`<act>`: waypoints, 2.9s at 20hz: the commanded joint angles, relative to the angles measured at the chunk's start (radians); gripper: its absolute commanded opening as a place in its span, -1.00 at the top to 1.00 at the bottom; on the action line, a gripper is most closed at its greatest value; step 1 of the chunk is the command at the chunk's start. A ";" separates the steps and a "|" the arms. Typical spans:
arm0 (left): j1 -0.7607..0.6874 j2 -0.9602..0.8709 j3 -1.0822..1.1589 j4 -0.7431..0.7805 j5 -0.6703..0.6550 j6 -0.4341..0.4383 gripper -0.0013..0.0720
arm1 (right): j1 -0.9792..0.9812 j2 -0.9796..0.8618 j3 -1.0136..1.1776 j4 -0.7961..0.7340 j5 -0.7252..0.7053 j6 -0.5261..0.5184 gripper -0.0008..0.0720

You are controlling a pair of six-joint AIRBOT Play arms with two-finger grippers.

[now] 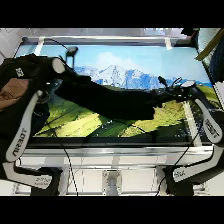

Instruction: Fold the clothes and pants, and hang the long-sleeved shirts on hangers.

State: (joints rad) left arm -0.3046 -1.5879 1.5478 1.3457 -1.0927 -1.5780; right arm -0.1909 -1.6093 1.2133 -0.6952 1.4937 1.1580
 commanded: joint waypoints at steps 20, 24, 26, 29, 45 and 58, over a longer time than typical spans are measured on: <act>-0.234 -0.221 -0.010 -0.613 0.164 0.263 0.94 | 0.167 0.356 0.226 -0.208 0.030 0.390 0.90; -0.074 -0.152 -0.010 -0.613 0.146 0.263 0.94 | 0.305 0.332 0.226 -0.224 -0.153 0.485 0.90; 0.018 -0.105 -0.010 -0.613 0.127 0.264 0.94 | 0.391 0.275 0.226 -0.254 -0.246 0.551 0.90; 0.139 -0.035 -0.010 -0.614 0.070 0.330 0.94 | 0.526 0.155 0.227 -0.233 -0.409 0.638 0.90; 0.288 0.058 -0.010 -0.613 -0.023 0.434 0.94 | 0.557 0.175 0.349 -0.491 -0.367 0.603 -0.22; 0.080 -0.219 -0.010 -0.614 -0.027 0.343 -0.86 | 0.372 0.364 0.157 -0.612 -0.180 0.568 -0.55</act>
State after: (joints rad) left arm -0.1940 -1.7489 1.5375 0.7311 -1.1183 -1.2011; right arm 0.1856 -1.2526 1.4078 -1.3163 1.3483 1.7477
